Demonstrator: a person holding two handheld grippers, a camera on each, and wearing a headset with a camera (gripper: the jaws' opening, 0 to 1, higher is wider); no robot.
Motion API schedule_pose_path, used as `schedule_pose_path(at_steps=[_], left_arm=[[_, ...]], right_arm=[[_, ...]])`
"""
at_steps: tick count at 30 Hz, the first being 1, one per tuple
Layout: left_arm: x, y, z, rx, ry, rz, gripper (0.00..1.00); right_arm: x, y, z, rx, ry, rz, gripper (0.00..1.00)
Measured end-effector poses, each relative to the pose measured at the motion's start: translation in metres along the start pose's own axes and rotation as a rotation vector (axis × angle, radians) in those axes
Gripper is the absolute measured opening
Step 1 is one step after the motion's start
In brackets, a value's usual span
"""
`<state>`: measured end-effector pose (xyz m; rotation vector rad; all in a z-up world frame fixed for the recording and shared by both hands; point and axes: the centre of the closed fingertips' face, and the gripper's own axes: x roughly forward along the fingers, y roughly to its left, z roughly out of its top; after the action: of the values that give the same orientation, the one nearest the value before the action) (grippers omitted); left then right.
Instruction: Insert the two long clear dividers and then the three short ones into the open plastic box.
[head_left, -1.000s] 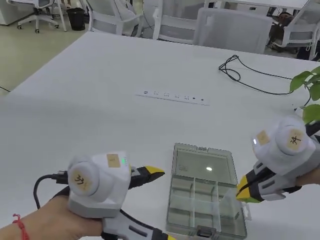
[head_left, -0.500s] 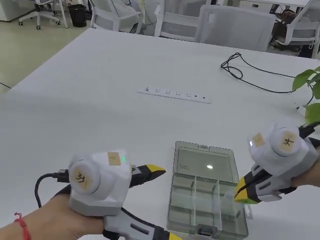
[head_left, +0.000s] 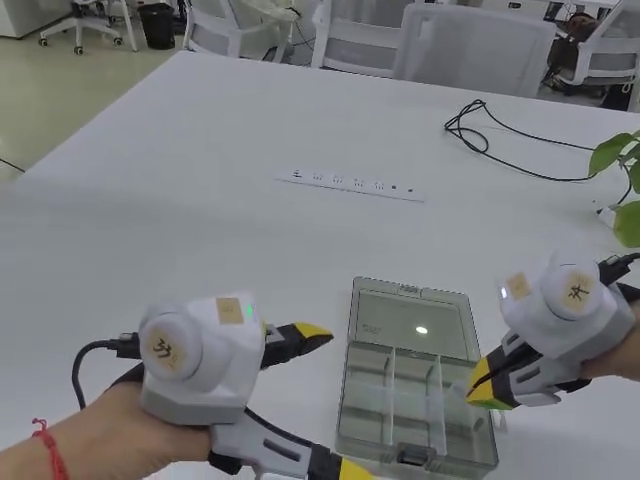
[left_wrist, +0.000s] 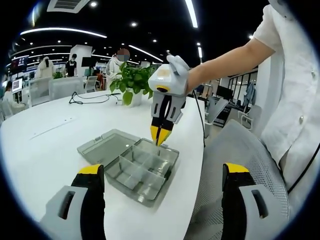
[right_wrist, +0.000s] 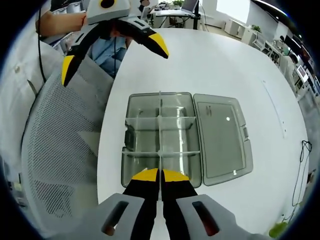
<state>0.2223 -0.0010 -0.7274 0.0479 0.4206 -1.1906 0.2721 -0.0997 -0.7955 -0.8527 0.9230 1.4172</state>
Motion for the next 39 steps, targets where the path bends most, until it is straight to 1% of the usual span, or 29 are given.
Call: schedule_pose_path(at_steps=[7,13,17,27,31,35,39], left_arm=[[0.0,0.001,-0.001,-0.003,0.002,0.001,1.0],[-0.001,0.001,-0.001,-0.004,0.005,0.003,1.0],[-0.001,0.001,-0.002,-0.005,0.009,0.002,1.0],[-0.001,0.001,-0.002,-0.003,0.009,0.001,1.0],[-0.001,0.001,-0.001,-0.003,0.007,0.001,1.0],[-0.001,0.001,-0.001,0.0,0.011,-0.001,1.0],[-0.001,0.0,-0.001,0.0,0.012,-0.002,1.0]], right_arm=[[0.007,0.0,-0.003,-0.019,-0.015,-0.012,0.03],[0.015,0.0,-0.005,-0.011,-0.016,-0.018,0.03],[0.019,-0.001,-0.007,-0.015,-0.01,-0.019,0.03],[0.02,0.0,-0.008,-0.029,0.004,-0.019,0.02],[0.025,0.0,-0.01,-0.05,0.03,-0.018,0.02],[0.024,0.0,-0.01,-0.043,0.029,-0.017,0.02],[0.026,0.0,-0.011,-0.054,0.037,-0.018,0.02]])
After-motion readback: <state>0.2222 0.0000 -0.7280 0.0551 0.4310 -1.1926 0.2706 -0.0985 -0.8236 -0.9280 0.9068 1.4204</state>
